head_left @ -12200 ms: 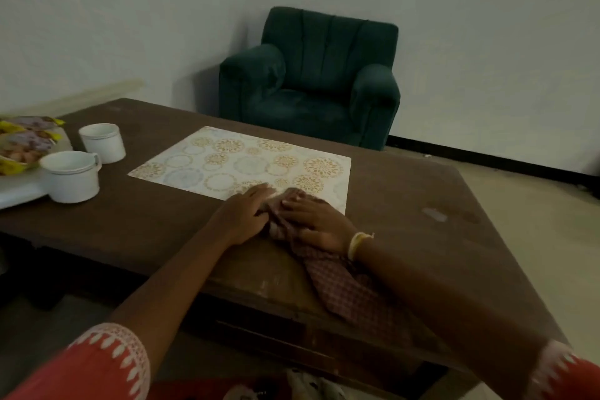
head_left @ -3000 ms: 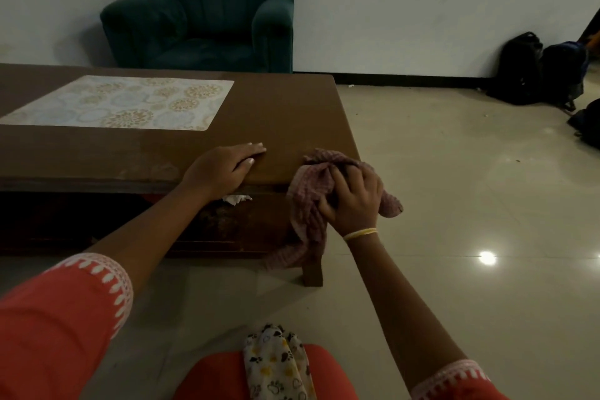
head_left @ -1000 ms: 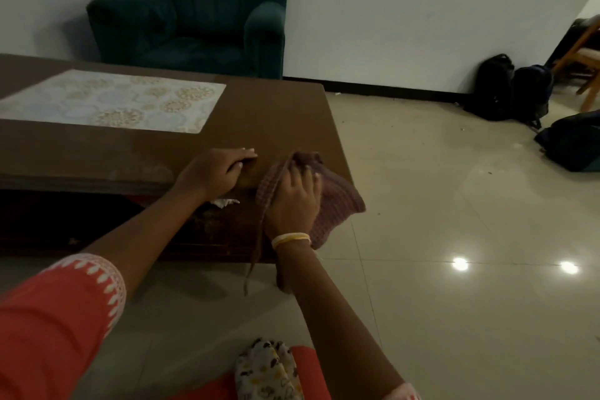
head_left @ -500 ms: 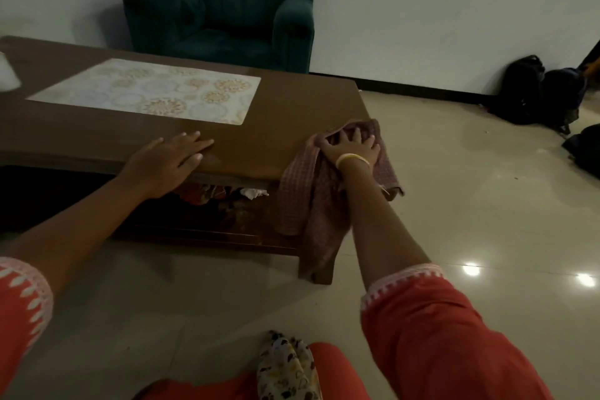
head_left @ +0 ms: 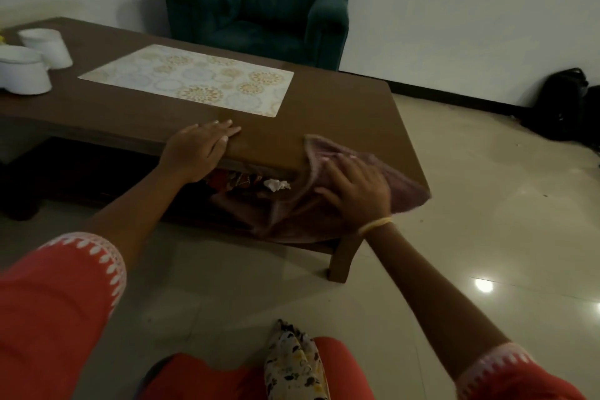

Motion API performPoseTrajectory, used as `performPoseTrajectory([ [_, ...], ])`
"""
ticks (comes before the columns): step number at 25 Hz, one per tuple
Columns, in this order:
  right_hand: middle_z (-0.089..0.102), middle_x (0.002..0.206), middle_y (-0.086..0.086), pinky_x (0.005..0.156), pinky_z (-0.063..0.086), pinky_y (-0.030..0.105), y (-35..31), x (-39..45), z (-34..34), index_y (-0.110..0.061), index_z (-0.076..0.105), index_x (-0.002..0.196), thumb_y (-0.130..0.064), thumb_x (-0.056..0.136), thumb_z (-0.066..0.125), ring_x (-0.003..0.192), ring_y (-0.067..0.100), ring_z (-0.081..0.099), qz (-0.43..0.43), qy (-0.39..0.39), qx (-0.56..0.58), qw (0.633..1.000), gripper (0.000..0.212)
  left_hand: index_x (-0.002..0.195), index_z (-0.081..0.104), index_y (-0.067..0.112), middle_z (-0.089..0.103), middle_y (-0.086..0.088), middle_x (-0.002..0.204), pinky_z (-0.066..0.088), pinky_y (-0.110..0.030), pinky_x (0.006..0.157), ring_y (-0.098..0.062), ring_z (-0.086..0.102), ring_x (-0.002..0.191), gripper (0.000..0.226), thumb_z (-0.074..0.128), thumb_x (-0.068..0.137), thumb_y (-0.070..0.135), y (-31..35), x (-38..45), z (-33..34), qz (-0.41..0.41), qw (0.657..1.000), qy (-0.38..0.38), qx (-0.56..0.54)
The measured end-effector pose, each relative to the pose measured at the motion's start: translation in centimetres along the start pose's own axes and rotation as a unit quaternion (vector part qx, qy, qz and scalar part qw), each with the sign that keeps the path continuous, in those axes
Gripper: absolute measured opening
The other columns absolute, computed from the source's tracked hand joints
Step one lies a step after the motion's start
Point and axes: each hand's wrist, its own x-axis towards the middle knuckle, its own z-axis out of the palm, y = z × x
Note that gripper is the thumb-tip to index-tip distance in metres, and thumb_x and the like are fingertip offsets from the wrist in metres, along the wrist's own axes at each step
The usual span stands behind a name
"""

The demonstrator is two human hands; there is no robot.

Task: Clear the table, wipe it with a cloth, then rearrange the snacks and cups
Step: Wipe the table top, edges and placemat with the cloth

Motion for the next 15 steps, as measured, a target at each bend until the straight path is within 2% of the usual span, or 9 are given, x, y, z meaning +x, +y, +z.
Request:
performPoseTrajectory([
  [2,0.061,0.129,0.010,0.090,0.046,0.044,1.8,-1.4,0.6,-0.023,0.057,0.131,-0.060,0.093,0.043,0.116,0.032,0.059,0.026,0.018,-0.034,0.999,0.054,0.142,0.043,0.028,0.041,0.002,0.150,0.029,-0.044,0.110,-0.020,0.036,0.140,0.052,0.018,0.098,0.038,0.3,0.1,0.2,0.001,1.000,-0.002,0.014],
  [5,0.060,0.131,0.008,0.093,0.045,0.044,-0.3,0.0,0.6,-0.023,0.058,0.130,-0.055,0.094,0.042,0.120,0.030,0.056,0.071,0.032,0.001,0.997,0.051,0.141,0.044,0.029,0.043,0.003,0.149,0.032,-0.044,0.108,-0.020,0.039,0.138,0.050,0.019,0.098,0.037,0.3,0.3,0.3,-0.011,1.000,0.004,0.022],
  [7,0.053,0.140,0.006,0.099,0.043,0.046,-4.1,3.2,-0.3,-0.026,0.051,0.135,-0.057,0.092,0.033,0.129,0.029,0.048,0.076,-0.012,0.047,0.996,0.056,0.141,0.045,0.030,0.043,0.003,0.149,0.033,-0.044,0.107,-0.020,0.039,0.138,0.050,0.020,0.098,0.036,0.3,0.3,0.5,-0.009,0.999,0.006,0.031],
  [11,0.025,0.158,0.006,0.114,0.028,0.046,-12.3,10.1,-0.9,-0.030,0.024,0.150,-0.065,0.093,0.025,0.145,0.031,0.023,0.005,-0.167,0.100,0.981,0.067,0.143,0.042,0.024,0.045,-0.004,0.148,0.033,-0.044,0.108,-0.024,0.042,0.136,0.049,0.026,0.099,0.035,0.3,0.3,0.3,-0.022,1.000,0.005,0.018],
  [13,0.019,0.160,0.006,0.116,0.025,0.043,-12.3,10.5,-1.2,-0.029,0.017,0.152,-0.066,0.093,0.027,0.146,0.029,0.019,-0.047,-0.184,0.084,0.978,0.071,0.144,0.040,0.023,0.043,-0.003,0.149,0.031,-0.043,0.109,-0.023,0.040,0.137,0.053,0.023,0.097,0.037,0.1,0.2,0.0,-0.018,1.000,-0.008,0.011],
  [15,0.019,0.160,0.003,0.117,0.022,0.042,-9.1,8.9,-1.7,-0.032,0.019,0.152,-0.067,0.092,0.032,0.147,0.025,0.020,-0.087,-0.164,0.091,0.978,0.071,0.144,0.040,0.025,0.039,0.001,0.151,0.030,-0.043,0.110,-0.020,0.037,0.139,0.055,0.019,0.096,0.038,0.1,0.1,-0.3,-0.007,1.000,-0.017,0.013],
])
